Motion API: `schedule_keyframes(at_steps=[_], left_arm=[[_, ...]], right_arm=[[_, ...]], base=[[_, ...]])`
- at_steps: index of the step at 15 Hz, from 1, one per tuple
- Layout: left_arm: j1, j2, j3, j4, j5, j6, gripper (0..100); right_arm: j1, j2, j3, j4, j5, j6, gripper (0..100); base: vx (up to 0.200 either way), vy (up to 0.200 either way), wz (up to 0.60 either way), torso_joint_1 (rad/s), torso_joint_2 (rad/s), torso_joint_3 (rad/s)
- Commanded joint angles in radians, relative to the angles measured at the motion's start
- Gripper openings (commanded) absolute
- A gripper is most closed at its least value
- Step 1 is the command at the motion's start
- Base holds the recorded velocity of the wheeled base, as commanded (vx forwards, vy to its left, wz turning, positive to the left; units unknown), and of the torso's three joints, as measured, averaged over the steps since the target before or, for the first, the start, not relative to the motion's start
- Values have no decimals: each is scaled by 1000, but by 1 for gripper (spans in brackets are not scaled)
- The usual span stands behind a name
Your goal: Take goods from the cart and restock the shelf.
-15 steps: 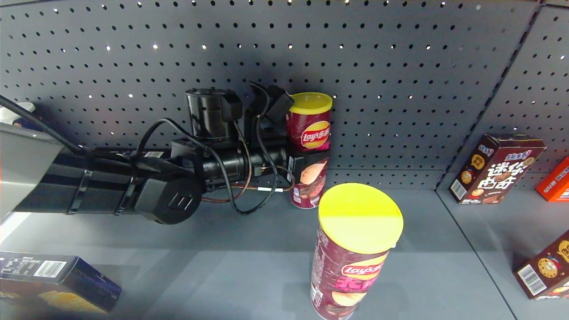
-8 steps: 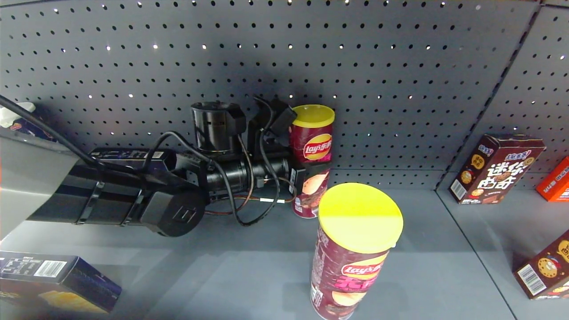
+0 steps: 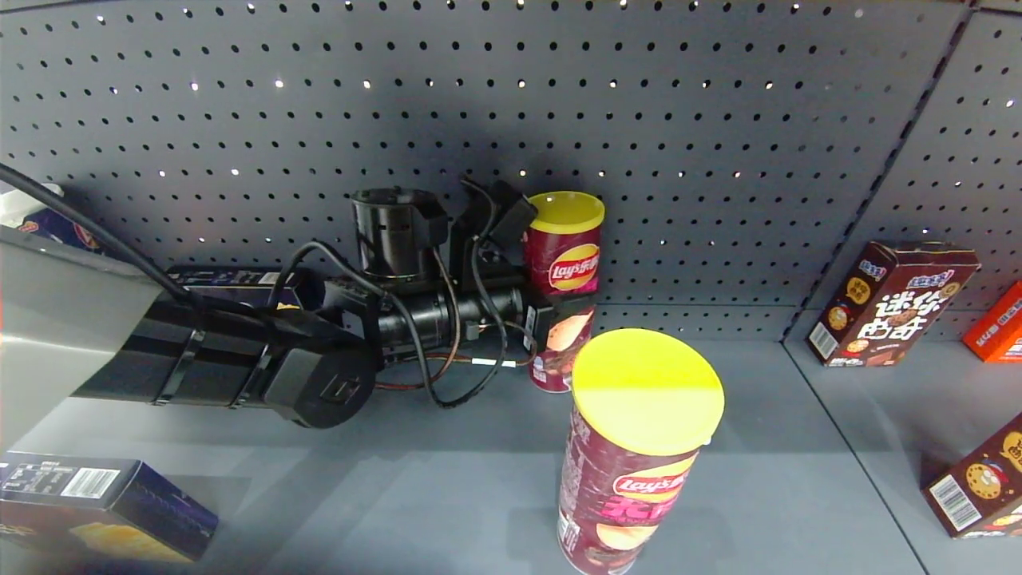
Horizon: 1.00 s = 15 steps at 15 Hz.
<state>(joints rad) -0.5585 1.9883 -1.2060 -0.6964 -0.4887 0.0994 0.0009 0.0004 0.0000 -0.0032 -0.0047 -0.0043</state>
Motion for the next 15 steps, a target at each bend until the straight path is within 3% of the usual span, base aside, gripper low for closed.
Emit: schedule_keyframes(at_steps=[1,7,15], left_arm=[[-4,3,2,1,9,3,100],[-8,-28,23,-28,18,0,100],[19,-350,293,-60,22,2,100]], right_arm=[[1,0,0,0,0,0,100],[1,0,0,-1,0,0,100],[1,0,0,0,0,0,100]], base=[[0,0,0,0,0,0],[0,0,0,0,0,0],[0,0,0,0,0,0]])
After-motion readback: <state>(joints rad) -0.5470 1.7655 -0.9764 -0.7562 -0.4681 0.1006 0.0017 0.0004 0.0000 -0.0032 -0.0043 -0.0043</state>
